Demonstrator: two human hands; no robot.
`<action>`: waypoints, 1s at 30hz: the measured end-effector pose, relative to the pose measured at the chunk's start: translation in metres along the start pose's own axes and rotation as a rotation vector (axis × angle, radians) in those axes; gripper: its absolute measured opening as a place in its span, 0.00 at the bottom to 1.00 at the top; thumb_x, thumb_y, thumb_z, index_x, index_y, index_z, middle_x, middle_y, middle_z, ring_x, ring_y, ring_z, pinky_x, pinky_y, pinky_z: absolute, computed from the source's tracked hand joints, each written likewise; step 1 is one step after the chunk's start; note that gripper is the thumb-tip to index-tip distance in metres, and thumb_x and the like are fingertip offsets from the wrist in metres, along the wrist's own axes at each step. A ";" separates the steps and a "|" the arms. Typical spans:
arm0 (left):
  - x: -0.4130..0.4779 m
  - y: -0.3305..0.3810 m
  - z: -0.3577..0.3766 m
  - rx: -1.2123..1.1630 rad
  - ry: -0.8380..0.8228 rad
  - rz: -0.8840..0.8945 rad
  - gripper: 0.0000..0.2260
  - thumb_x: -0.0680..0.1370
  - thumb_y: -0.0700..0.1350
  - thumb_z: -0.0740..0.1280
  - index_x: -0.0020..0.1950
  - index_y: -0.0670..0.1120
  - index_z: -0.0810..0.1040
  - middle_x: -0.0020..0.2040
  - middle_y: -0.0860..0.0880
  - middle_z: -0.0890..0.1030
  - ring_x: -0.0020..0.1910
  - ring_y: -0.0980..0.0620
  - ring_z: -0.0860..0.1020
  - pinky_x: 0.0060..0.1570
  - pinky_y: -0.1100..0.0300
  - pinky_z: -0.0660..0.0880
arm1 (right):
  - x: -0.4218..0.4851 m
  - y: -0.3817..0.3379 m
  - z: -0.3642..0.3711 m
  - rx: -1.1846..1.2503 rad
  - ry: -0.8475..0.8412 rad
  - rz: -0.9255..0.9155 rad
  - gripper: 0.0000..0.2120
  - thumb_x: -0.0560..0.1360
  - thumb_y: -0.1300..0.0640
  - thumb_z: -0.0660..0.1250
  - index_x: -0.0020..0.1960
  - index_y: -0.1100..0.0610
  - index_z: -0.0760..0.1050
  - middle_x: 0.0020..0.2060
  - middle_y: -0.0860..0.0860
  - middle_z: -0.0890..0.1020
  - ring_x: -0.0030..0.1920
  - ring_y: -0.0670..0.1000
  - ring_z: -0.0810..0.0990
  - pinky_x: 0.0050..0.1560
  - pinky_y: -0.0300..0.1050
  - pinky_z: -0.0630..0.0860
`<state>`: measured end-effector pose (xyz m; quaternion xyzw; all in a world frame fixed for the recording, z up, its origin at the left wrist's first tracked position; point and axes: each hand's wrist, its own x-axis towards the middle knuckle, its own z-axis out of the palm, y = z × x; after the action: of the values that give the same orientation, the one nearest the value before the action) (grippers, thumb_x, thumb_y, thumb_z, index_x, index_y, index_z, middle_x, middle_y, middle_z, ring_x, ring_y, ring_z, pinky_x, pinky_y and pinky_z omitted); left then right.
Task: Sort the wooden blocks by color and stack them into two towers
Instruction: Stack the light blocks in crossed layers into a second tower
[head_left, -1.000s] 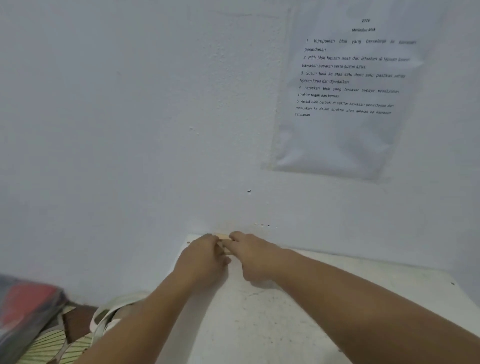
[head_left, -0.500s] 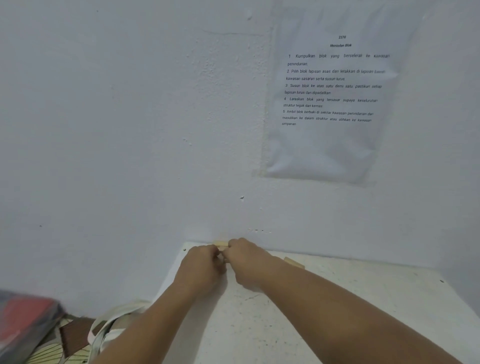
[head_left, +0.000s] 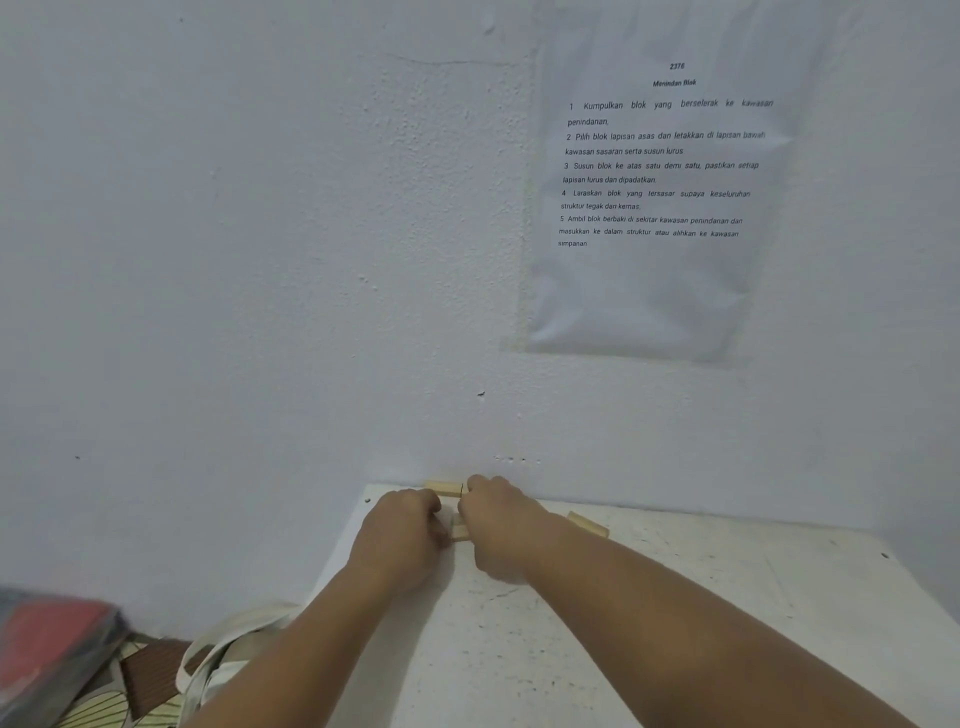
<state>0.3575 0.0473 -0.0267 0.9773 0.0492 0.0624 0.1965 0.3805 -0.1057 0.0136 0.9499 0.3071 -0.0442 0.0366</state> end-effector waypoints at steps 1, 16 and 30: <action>0.000 0.000 -0.001 0.007 -0.010 0.015 0.01 0.75 0.45 0.67 0.43 0.50 0.77 0.41 0.53 0.80 0.42 0.51 0.76 0.37 0.59 0.70 | -0.003 0.000 -0.003 -0.022 -0.014 -0.010 0.05 0.74 0.65 0.66 0.50 0.58 0.75 0.50 0.54 0.71 0.48 0.54 0.69 0.42 0.48 0.72; -0.138 0.063 -0.201 -0.404 0.188 0.170 0.17 0.75 0.46 0.77 0.62 0.56 0.81 0.58 0.59 0.82 0.57 0.59 0.80 0.62 0.55 0.78 | -0.205 -0.006 -0.122 0.798 0.078 0.240 0.12 0.72 0.46 0.70 0.37 0.54 0.83 0.32 0.50 0.80 0.33 0.49 0.78 0.39 0.47 0.80; -0.452 0.139 -0.155 -0.397 -0.090 0.390 0.20 0.75 0.53 0.75 0.65 0.64 0.76 0.60 0.69 0.77 0.60 0.65 0.75 0.59 0.70 0.73 | -0.464 -0.101 -0.059 1.438 -0.084 0.448 0.12 0.78 0.55 0.70 0.61 0.54 0.82 0.41 0.59 0.84 0.39 0.53 0.82 0.44 0.49 0.81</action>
<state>-0.1006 -0.0765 0.1227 0.9123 -0.1620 0.0641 0.3705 -0.0502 -0.2874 0.1175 0.7769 0.0005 -0.2615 -0.5727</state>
